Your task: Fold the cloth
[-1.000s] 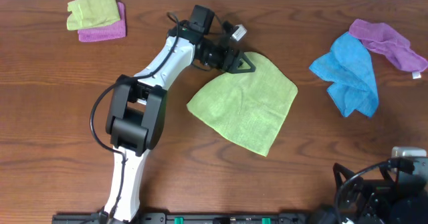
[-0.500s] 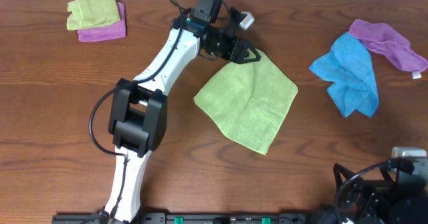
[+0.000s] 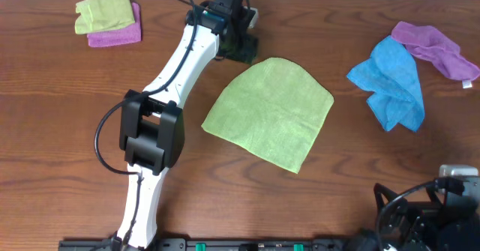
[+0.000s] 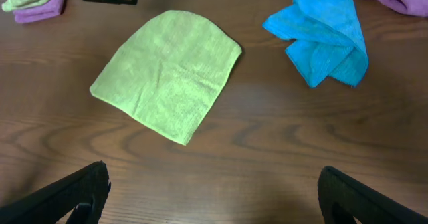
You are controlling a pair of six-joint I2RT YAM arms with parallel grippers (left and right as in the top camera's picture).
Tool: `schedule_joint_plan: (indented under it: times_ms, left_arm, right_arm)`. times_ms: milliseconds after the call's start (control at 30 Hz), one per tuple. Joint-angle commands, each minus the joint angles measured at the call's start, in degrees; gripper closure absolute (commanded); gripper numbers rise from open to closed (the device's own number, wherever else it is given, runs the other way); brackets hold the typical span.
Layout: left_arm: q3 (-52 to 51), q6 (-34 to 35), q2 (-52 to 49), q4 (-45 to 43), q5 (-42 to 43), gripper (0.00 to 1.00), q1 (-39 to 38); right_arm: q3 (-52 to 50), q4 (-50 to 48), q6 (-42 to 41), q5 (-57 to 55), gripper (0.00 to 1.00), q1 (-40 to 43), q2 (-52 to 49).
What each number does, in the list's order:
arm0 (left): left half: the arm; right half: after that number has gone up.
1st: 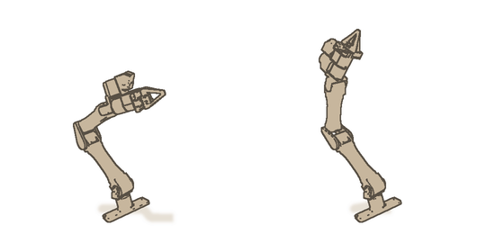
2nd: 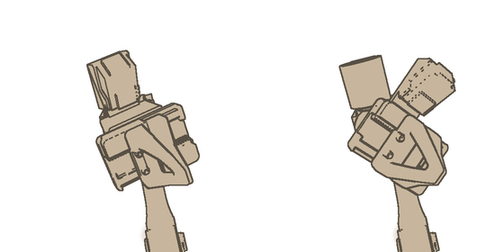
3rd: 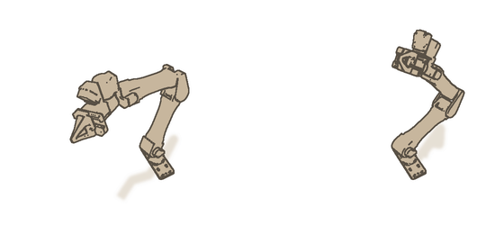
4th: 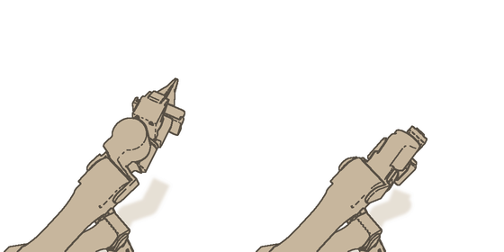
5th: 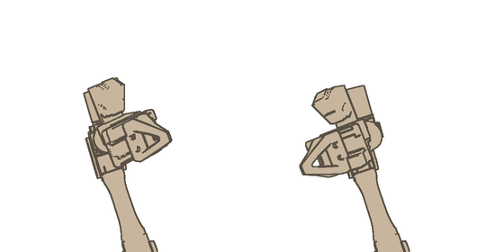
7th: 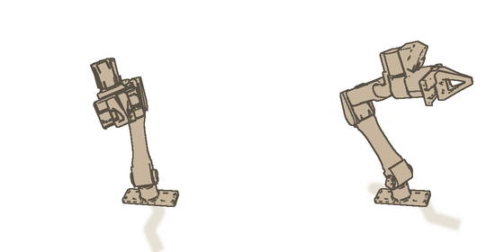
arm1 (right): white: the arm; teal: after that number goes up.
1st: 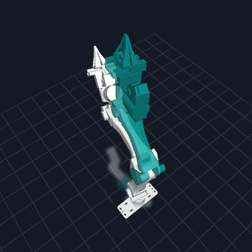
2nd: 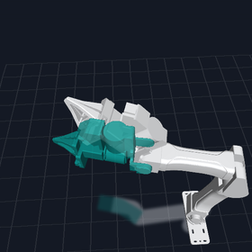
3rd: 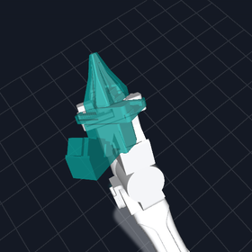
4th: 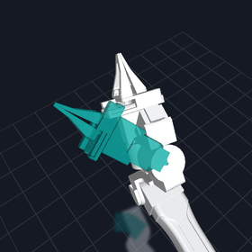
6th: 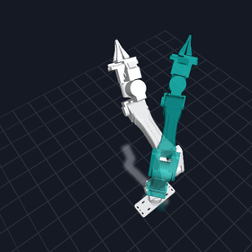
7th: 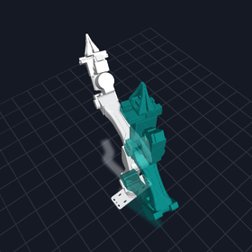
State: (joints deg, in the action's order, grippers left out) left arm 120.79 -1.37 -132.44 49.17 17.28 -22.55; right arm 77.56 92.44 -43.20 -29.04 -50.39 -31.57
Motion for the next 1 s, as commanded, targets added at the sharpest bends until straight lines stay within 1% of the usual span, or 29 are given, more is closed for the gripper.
schedule_joint_plan:
  times_ms: [0, 267, 367, 633, 767, 933, 967]
  left_arm:
    - [0.68, 1.42, -0.96, 0.31, -4.44, 0.36, 0.04]
    - [-3.89, 1.40, -1.07, -0.20, -4.35, 0.34, 0.33]
    - [-5.92, 1.38, -1.07, 1.07, -2.23, 0.32, 1.22]
    - [-8.26, 1.36, -1.07, 4.37, 4.02, 0.33, 3.80]
    - [-8.55, 1.33, -1.07, 4.57, 6.08, 0.31, 3.78]
    - [-10.99, 1.14, -1.07, 5.09, 7.41, 0.31, 3.91]
    - [-11.43, 1.14, -1.07, 5.42, 7.91, 0.33, 4.09]
  right_arm:
    - [0.70, 0.20, -0.44, -1.16, 0.01, -0.59, 0.35]
    - [0.70, 0.20, -0.44, -1.16, 0.01, -0.59, 0.35]
    - [0.70, 0.20, -0.44, -1.18, 0.01, -0.59, 0.35]
    - [0.70, 0.13, -0.46, -1.20, 0.01, -0.59, 0.35]
    - [0.70, -0.11, -0.46, -1.18, 0.01, -0.59, 0.35]
    - [0.70, -0.33, -0.46, -1.66, 0.01, -0.59, 0.35]
    - [0.70, -0.33, -0.48, -2.01, 0.01, -0.59, 0.35]
